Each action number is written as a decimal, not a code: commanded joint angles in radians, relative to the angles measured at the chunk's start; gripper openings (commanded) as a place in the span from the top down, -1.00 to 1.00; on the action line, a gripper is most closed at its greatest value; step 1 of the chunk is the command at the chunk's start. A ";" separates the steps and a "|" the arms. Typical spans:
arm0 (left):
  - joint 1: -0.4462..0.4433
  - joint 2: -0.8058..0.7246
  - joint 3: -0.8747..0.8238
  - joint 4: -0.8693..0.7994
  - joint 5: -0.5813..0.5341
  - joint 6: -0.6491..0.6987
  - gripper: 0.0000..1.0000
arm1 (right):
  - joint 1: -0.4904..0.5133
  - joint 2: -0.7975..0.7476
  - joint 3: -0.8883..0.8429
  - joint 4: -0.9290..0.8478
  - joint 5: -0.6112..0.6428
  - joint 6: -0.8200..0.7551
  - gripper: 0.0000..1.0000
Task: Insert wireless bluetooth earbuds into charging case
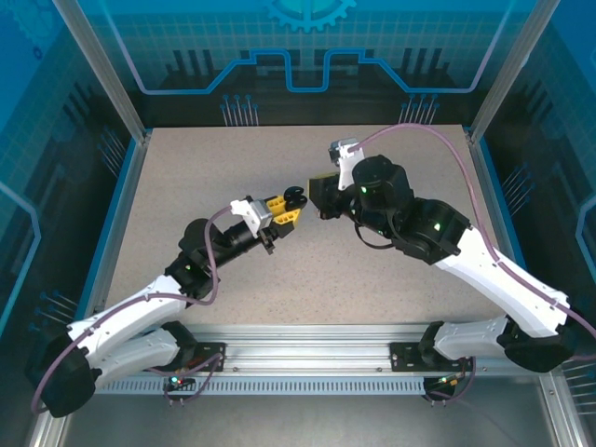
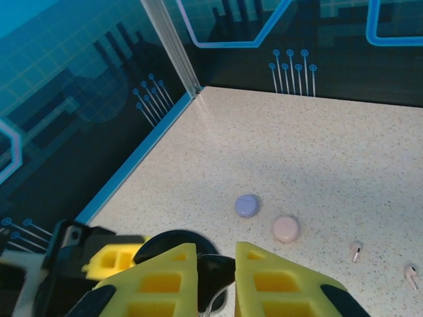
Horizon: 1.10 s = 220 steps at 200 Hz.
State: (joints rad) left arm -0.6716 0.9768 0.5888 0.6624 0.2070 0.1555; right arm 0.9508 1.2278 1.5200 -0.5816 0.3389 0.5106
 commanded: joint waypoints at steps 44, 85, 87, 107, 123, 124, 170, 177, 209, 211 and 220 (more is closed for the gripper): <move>-0.005 0.023 0.052 0.051 0.022 -0.032 1.00 | 0.022 -0.041 -0.061 0.073 0.006 -0.002 0.67; -0.006 0.026 0.054 0.055 0.028 -0.037 1.00 | 0.023 -0.008 -0.055 0.081 -0.021 0.017 0.66; -0.006 0.026 0.054 0.055 0.029 -0.037 1.00 | 0.023 -0.007 -0.055 0.081 -0.023 0.018 0.66; -0.006 0.024 0.054 0.054 0.029 -0.037 1.00 | 0.023 0.004 -0.052 0.085 -0.036 0.026 0.66; -0.005 0.023 0.054 0.054 0.030 -0.037 1.00 | 0.023 0.013 -0.048 0.082 -0.041 0.031 0.66; -0.006 0.023 0.054 0.054 0.029 -0.037 1.00 | 0.023 0.015 -0.048 0.082 -0.041 0.032 0.66; -0.006 0.020 0.051 0.053 0.031 -0.038 1.00 | 0.023 0.033 -0.050 0.074 -0.043 0.041 0.67; -0.006 0.019 0.051 0.055 0.033 -0.039 1.00 | 0.021 0.032 -0.051 0.072 -0.041 0.040 0.67; -0.006 0.017 0.051 0.055 0.037 -0.043 1.00 | 0.011 0.033 -0.064 0.068 -0.025 0.049 0.67; -0.005 0.016 0.050 0.054 0.037 -0.043 1.00 | 0.010 0.033 -0.064 0.068 -0.025 0.050 0.67; -0.006 0.017 0.049 0.053 0.039 -0.043 1.00 | 0.002 0.033 -0.067 0.069 -0.026 0.055 0.67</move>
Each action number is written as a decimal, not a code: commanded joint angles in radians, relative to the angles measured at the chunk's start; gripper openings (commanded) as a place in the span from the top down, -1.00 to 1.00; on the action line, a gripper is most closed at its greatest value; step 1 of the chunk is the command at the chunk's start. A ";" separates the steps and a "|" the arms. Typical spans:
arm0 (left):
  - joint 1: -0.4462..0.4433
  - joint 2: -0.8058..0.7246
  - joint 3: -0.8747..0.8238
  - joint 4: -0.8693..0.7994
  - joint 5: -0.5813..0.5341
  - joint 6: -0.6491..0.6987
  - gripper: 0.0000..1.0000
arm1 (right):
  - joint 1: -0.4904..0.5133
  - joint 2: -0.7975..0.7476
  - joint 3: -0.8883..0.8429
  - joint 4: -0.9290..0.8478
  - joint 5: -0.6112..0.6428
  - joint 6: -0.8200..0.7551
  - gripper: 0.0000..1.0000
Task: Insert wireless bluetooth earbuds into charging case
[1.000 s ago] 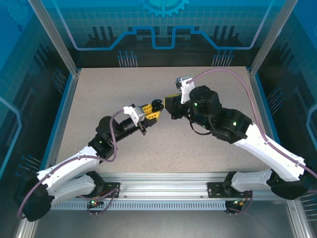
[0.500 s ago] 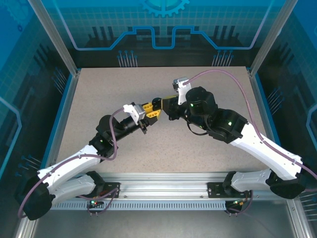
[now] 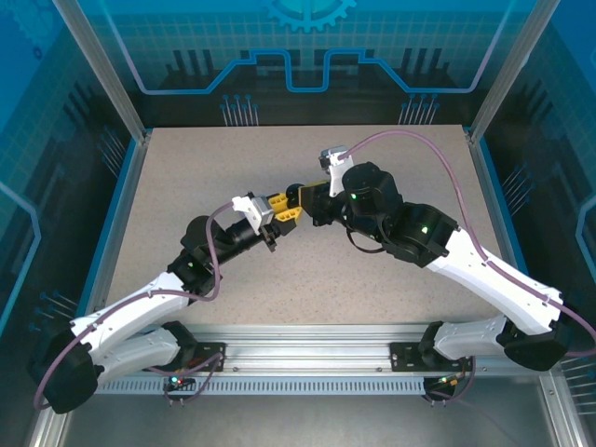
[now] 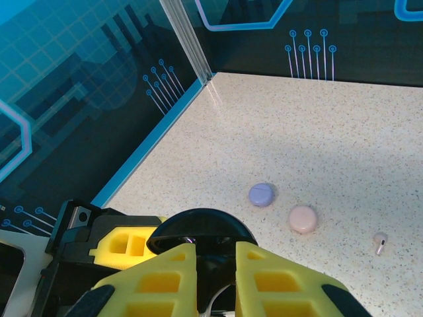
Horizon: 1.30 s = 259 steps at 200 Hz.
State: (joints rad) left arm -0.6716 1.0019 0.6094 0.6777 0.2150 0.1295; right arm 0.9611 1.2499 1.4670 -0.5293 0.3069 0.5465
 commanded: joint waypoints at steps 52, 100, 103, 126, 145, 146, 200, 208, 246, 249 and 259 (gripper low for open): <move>-0.008 -0.006 0.025 0.040 0.038 -0.025 1.00 | -0.039 0.023 -0.005 0.026 -0.035 0.034 0.68; -0.007 -0.005 0.024 0.037 0.041 -0.027 1.00 | -0.046 0.038 0.000 0.030 -0.074 0.041 0.70; -0.008 -0.004 0.024 0.036 0.042 -0.028 1.00 | -0.045 0.039 0.001 0.031 -0.076 0.041 0.70; -0.008 0.001 0.024 0.036 0.049 -0.031 1.00 | -0.045 0.043 0.008 0.034 -0.077 0.040 0.70; -0.007 0.003 0.022 0.037 0.048 -0.032 1.00 | -0.048 0.046 0.015 0.032 -0.071 0.036 0.72; -0.008 0.003 0.021 0.037 0.048 -0.031 1.00 | -0.048 0.046 0.017 0.032 -0.071 0.036 0.72; -0.007 -0.003 0.015 0.034 0.044 -0.033 1.00 | -0.054 0.026 0.019 0.052 -0.061 0.032 0.73; -0.007 -0.003 0.015 0.034 0.043 -0.032 1.00 | -0.054 0.021 0.020 0.054 -0.057 0.032 0.73; -0.007 -0.003 0.015 0.029 0.037 -0.025 1.00 | -0.053 -0.031 -0.013 0.095 -0.059 0.026 0.73; -0.008 -0.004 0.015 0.028 0.038 -0.024 1.00 | -0.054 -0.035 -0.018 0.099 -0.062 0.025 0.73; -0.008 -0.003 0.015 0.029 0.037 -0.024 1.00 | -0.053 -0.056 -0.036 0.118 -0.067 0.023 0.73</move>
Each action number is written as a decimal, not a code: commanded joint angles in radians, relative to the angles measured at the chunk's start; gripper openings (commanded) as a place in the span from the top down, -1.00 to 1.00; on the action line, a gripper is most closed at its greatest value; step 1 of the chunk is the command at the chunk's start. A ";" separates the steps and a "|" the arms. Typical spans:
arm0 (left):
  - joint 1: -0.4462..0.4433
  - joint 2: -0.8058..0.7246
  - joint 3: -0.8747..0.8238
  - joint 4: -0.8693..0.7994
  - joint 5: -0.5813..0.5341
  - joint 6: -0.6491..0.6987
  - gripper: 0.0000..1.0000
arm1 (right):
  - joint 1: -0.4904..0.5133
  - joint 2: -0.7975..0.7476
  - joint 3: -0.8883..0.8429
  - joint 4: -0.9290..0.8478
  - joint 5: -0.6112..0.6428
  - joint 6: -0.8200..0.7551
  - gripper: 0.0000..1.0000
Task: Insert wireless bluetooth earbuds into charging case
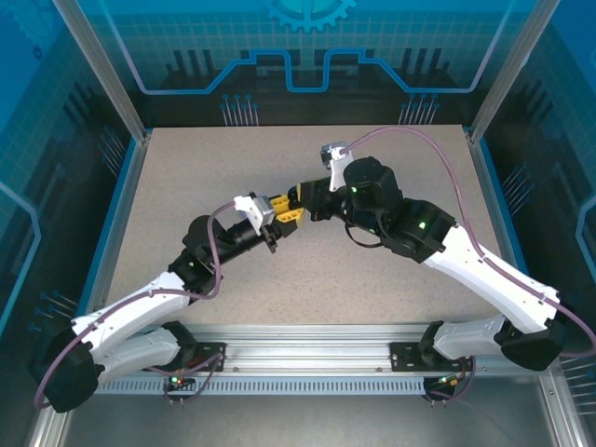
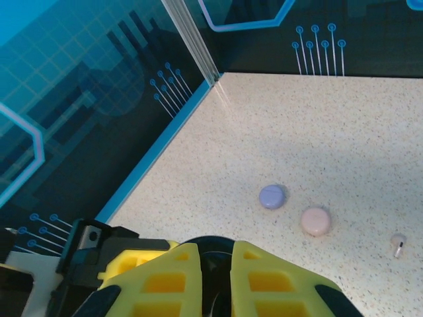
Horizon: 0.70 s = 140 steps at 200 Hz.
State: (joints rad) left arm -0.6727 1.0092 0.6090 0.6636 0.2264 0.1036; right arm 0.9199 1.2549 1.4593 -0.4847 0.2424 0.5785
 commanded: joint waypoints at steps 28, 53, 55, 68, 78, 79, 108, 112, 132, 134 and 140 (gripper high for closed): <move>-0.007 -0.010 0.017 0.042 0.024 0.005 1.00 | -0.013 -0.089 -0.048 0.084 -0.003 -0.012 0.72; -0.006 -0.009 0.021 0.041 0.022 0.007 1.00 | -0.009 -0.088 -0.067 0.093 -0.008 -0.027 0.73; -0.007 -0.009 0.021 0.042 0.023 0.007 1.00 | -0.009 -0.088 -0.070 0.096 -0.007 -0.028 0.73; -0.006 -0.010 0.024 0.042 0.022 0.006 1.00 | -0.003 -0.089 -0.094 0.121 -0.006 -0.038 0.73; -0.007 -0.011 0.026 0.042 0.022 0.007 1.00 | 0.000 -0.089 -0.110 0.140 0.000 -0.046 0.73; -0.006 -0.011 0.026 0.041 0.023 0.007 1.00 | 0.001 -0.089 -0.111 0.141 0.000 -0.047 0.73; -0.006 -0.012 0.031 0.037 0.022 0.010 1.00 | 0.015 -0.091 -0.146 0.192 0.017 -0.070 0.74; -0.006 -0.012 0.031 0.035 0.023 0.010 1.00 | 0.016 -0.091 -0.149 0.196 0.019 -0.072 0.74; -0.007 -0.013 0.034 0.033 0.023 0.012 1.00 | 0.017 -0.088 -0.155 0.205 0.027 -0.074 0.74; -0.007 -0.012 0.034 0.034 0.023 0.012 1.00 | 0.017 -0.087 -0.155 0.204 0.028 -0.073 0.74; -0.007 -0.012 0.035 0.035 0.024 0.012 1.00 | 0.016 -0.085 -0.155 0.205 0.028 -0.075 0.74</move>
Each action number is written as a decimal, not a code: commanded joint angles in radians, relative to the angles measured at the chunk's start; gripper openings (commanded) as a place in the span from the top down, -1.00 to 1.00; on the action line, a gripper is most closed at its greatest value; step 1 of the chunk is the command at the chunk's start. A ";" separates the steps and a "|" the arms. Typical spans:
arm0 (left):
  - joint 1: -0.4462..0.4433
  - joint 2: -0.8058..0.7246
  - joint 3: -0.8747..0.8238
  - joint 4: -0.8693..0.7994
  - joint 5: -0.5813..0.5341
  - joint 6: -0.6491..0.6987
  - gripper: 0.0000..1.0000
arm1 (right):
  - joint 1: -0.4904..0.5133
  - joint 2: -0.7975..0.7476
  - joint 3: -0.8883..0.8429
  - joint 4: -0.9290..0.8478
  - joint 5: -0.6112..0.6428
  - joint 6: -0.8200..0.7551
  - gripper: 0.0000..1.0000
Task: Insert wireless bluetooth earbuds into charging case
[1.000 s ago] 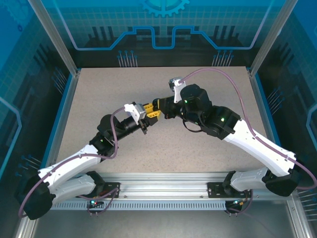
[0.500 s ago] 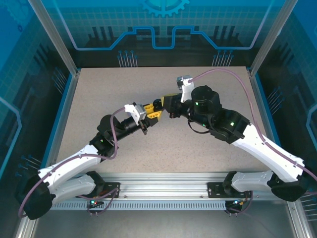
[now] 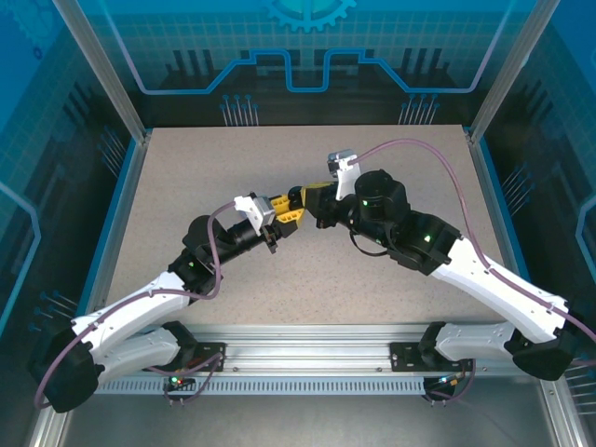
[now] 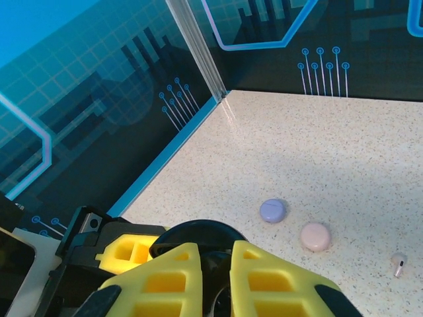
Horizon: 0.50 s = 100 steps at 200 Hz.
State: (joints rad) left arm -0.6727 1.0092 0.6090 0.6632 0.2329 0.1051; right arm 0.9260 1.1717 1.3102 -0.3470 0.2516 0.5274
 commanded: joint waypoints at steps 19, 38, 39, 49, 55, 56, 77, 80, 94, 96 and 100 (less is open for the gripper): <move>-0.007 -0.012 0.035 0.035 0.019 0.010 1.00 | 0.011 0.003 -0.006 0.070 0.020 -0.022 0.74; -0.006 -0.011 0.034 0.035 0.019 0.008 1.00 | 0.011 0.009 -0.003 0.071 0.026 -0.023 0.74; -0.006 -0.012 0.035 0.035 0.020 0.008 1.00 | 0.011 0.009 -0.003 0.071 0.027 -0.024 0.74; -0.006 -0.012 0.035 0.035 0.019 0.008 1.00 | 0.011 0.013 -0.002 0.071 0.028 -0.025 0.74; -0.007 -0.014 0.035 0.035 0.019 0.009 1.00 | 0.011 0.015 -0.002 0.069 0.029 -0.025 0.74; -0.007 -0.014 0.036 0.035 0.019 0.008 1.00 | 0.011 0.016 -0.002 0.068 0.029 -0.025 0.74; -0.007 -0.014 0.036 0.036 0.021 0.005 1.00 | 0.010 0.022 -0.002 0.065 0.034 -0.025 0.74; -0.007 -0.015 0.036 0.036 0.020 0.006 1.00 | 0.010 0.025 -0.004 0.065 0.034 -0.025 0.74; -0.007 -0.016 0.038 0.036 0.019 0.007 1.00 | 0.010 0.029 -0.006 0.062 0.036 -0.024 0.74; -0.007 -0.017 0.037 0.036 0.019 0.006 1.00 | 0.009 0.029 -0.006 0.062 0.036 -0.023 0.74; -0.007 -0.017 0.038 0.036 0.019 0.007 1.00 | 0.010 0.029 -0.008 0.061 0.037 -0.023 0.74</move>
State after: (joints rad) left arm -0.6727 1.0088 0.6109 0.6624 0.2333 0.1059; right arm 0.9287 1.1938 1.3079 -0.3126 0.2646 0.5148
